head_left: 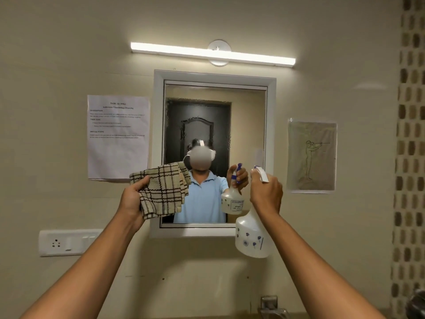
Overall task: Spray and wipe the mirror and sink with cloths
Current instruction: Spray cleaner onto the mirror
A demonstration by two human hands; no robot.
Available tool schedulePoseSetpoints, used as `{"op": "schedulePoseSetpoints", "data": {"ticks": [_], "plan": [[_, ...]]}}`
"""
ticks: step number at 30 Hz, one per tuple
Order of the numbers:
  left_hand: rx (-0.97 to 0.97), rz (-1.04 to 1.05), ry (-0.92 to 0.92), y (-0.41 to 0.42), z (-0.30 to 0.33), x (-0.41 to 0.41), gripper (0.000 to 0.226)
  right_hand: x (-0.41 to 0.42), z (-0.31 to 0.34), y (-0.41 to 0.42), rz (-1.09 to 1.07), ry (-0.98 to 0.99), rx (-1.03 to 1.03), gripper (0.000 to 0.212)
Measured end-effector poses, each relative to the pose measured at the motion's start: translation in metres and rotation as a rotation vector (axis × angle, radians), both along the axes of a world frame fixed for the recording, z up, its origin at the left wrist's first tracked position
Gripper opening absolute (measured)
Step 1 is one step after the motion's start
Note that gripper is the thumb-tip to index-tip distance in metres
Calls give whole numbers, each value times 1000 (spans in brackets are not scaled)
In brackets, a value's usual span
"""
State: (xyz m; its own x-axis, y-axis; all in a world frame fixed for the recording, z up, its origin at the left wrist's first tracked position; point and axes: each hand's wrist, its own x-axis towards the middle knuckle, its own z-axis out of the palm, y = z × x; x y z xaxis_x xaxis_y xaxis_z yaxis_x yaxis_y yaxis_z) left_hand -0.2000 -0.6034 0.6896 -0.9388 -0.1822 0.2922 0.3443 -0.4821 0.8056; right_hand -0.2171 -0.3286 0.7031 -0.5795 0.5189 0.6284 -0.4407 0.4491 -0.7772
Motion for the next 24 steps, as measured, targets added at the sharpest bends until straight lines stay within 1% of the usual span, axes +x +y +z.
{"op": "schedulePoseSetpoints", "data": {"ticks": [2, 7, 9, 12, 15, 16, 18, 21, 24], "plan": [[-11, -1, 6, -3, -1, 1, 35, 3, -6, -14, 36, 9, 5, 36], [-21, 21, 9, -20, -3, 9, 36, 11, -12, -63, 158, 58, 61, 29], [-20, 61, 12, -29, -4, 13, 36, 9, -14, -84, 169, 67, 114, 35], [11, 89, 23, -45, -7, 19, 48, 15, -14, -111, 222, 71, 171, 36], [25, 114, 30, -63, -13, 22, 51, 22, -17, -131, 228, 23, 225, 30], [23, 116, 28, -67, -15, 23, 51, 21, -21, -136, 252, 6, 220, 31], [16, 122, 21, -75, -20, 26, 46, 21, -28, -147, 302, -7, 224, 35], [8, 136, 14, -82, -26, 29, 35, 22, -41, -152, 319, -9, 255, 35], [32, 135, 16, -86, -34, 27, 45, 19, -55, -148, 297, -46, 271, 37]]}}
